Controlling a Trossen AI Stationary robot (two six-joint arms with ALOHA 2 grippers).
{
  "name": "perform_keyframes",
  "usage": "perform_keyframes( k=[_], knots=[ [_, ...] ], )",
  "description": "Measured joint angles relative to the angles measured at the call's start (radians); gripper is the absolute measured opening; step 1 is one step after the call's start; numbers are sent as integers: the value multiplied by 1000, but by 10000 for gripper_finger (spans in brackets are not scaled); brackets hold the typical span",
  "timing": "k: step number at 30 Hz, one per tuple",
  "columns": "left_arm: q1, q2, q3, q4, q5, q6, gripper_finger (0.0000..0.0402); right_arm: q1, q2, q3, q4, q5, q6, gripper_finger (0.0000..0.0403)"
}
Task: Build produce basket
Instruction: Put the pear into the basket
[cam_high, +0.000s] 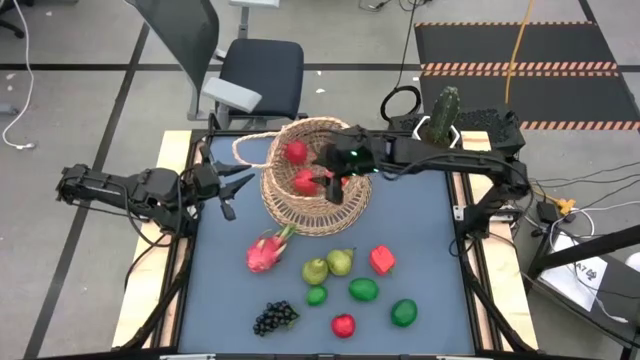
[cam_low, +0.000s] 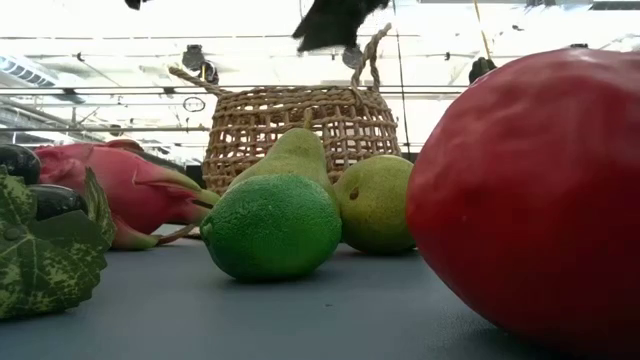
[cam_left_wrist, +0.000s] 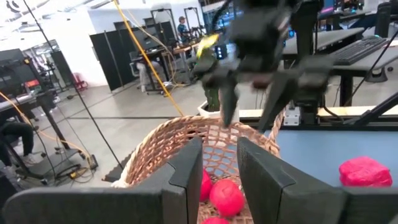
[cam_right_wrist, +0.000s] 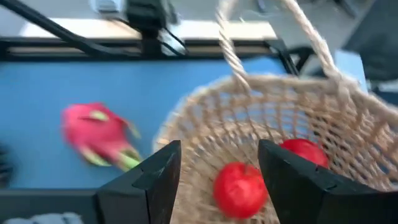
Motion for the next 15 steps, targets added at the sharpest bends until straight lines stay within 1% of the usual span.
perform_keyframes(
  k=[4,7,11,15],
  knots=[
    [0,0,0,-33,1,-23,102,68,-77,1,-77,3,9,208],
    [0,0,0,-52,0,-39,102,130,-137,-28,-113,58,45,208],
    [-3,0,0,-56,5,-58,102,227,-235,-139,-91,134,105,208],
    [-10,13,8,-63,5,-80,102,319,-334,-293,-9,194,147,208]
  ],
)
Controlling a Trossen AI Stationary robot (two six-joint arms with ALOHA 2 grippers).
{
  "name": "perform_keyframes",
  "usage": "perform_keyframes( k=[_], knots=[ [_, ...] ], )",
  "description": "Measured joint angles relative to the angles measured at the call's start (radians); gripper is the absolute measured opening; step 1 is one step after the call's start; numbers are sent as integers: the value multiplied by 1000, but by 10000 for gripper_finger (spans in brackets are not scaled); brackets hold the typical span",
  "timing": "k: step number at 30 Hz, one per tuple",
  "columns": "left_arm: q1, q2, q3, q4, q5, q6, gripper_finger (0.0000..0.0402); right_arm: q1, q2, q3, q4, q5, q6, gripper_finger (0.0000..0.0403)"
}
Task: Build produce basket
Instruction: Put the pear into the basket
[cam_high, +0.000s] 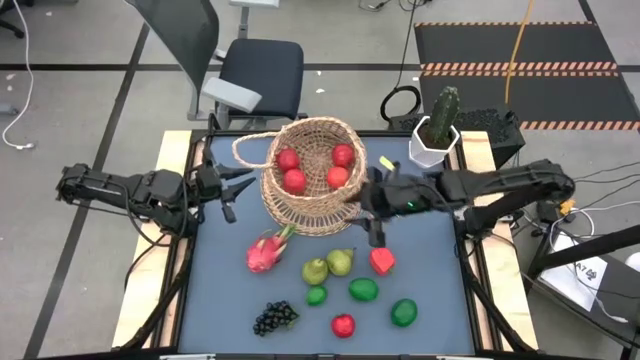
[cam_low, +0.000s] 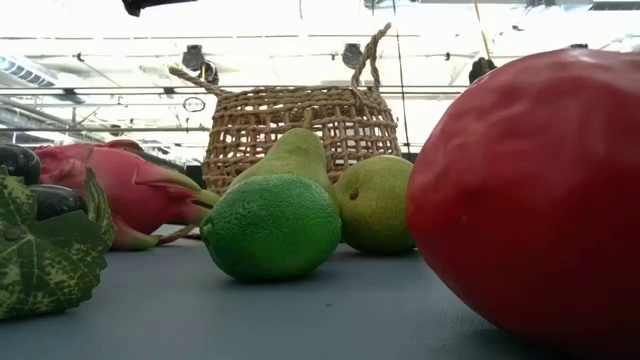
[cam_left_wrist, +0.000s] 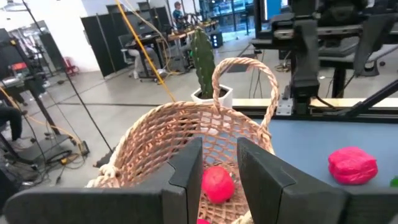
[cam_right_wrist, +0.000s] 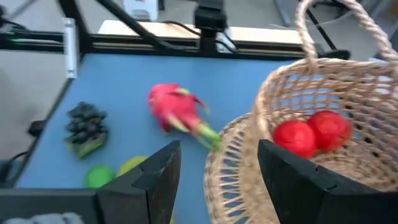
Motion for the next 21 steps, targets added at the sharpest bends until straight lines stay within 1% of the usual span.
perform_keyframes(
  k=[2,6,11,17,21],
  knots=[
    [-14,21,22,-13,1,-16,102,35,-52,-71,34,17,10,208],
    [-54,85,97,-80,2,-56,102,80,-146,-209,112,17,10,208],
    [-108,193,216,-239,0,-117,102,101,-260,-355,194,17,1,208],
    [-179,326,381,-541,5,-329,102,100,-373,-429,222,18,-30,208],
    [-231,404,454,-665,55,-464,102,100,-427,-460,220,17,-33,208]
  ],
)
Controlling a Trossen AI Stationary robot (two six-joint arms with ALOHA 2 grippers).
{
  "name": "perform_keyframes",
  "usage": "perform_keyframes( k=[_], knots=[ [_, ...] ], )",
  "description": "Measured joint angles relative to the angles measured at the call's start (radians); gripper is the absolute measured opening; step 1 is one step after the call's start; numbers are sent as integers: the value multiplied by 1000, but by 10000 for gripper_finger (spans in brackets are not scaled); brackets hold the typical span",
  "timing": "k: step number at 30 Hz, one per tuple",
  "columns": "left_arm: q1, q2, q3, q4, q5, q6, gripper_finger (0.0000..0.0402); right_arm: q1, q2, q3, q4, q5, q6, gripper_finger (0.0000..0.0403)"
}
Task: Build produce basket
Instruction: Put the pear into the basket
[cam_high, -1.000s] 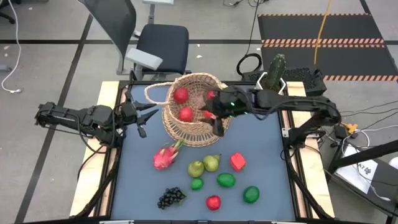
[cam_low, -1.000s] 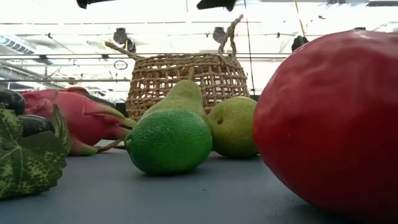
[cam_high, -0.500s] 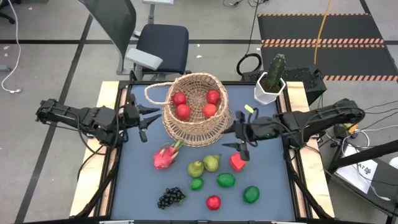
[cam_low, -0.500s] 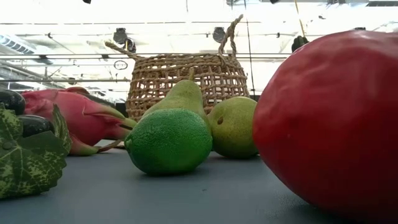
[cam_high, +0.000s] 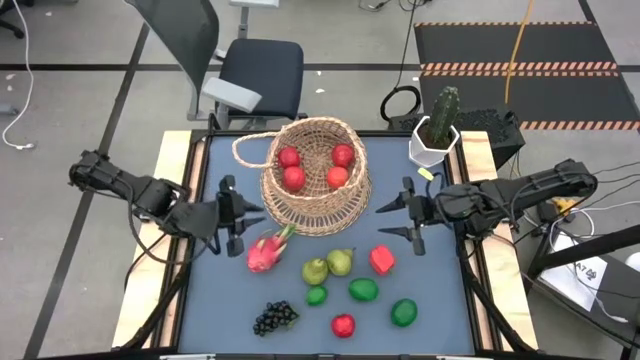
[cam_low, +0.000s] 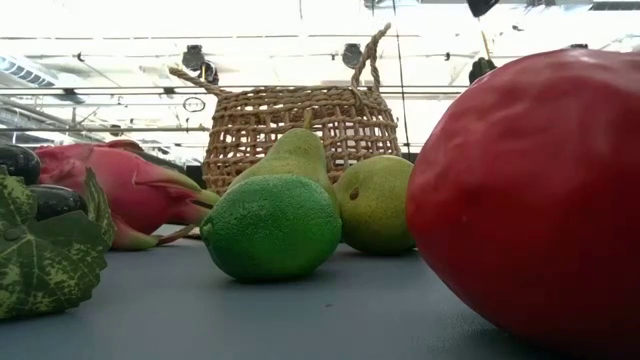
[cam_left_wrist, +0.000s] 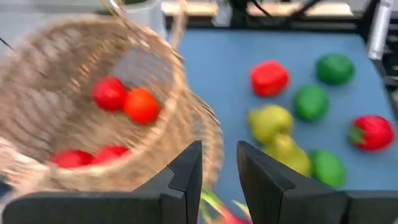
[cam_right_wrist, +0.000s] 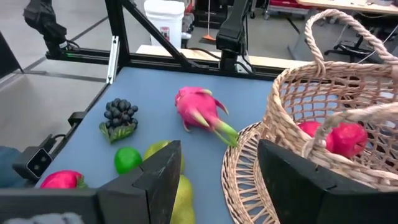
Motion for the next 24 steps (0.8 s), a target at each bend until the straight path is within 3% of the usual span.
perform_keyframes(
  k=[10,18,24],
  knots=[
    [-92,133,11,-60,174,-261,102,0,-45,-38,-1,0,-44,208],
    [-118,223,9,-62,184,-336,105,0,-45,-38,-5,0,-60,208],
    [-138,274,9,-24,191,-376,148,0,-45,-38,-11,0,-62,208]
  ],
)
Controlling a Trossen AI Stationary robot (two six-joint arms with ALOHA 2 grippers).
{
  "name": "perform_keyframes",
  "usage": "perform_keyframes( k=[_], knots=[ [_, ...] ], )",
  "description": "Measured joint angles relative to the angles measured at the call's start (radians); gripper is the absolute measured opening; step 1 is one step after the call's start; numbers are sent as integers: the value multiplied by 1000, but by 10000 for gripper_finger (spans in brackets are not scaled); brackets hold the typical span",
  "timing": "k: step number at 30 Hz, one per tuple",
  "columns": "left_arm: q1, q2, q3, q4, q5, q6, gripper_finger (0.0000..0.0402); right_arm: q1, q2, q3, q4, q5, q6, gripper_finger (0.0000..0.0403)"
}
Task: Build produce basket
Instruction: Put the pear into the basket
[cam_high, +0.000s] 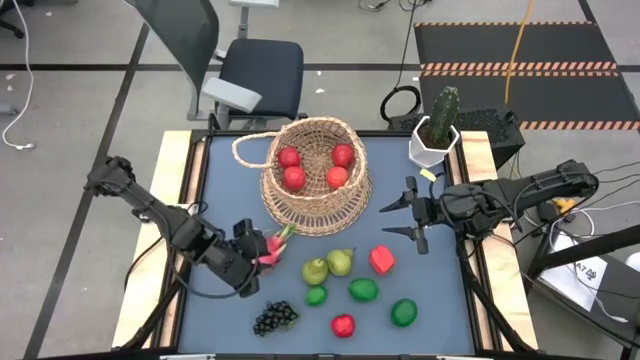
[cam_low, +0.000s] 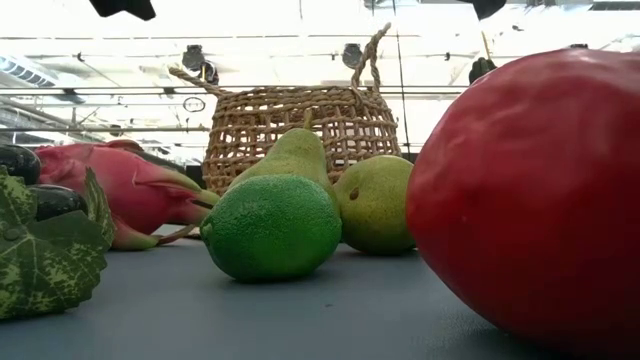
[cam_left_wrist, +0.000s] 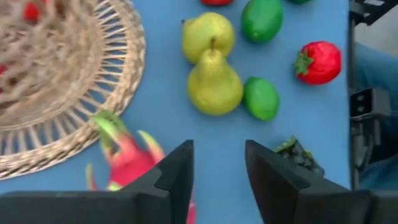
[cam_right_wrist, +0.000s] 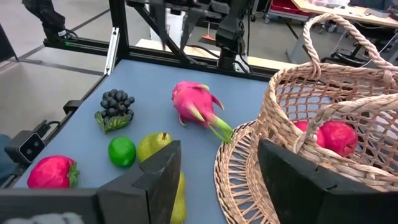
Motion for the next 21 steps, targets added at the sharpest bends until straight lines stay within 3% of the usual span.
perform_keyframes(
  k=[9,21],
  knots=[
    [-17,107,0,147,24,60,214,0,0,0,-9,0,-4,208],
    [38,220,-1,337,12,178,194,0,0,0,-9,0,-4,208]
  ],
)
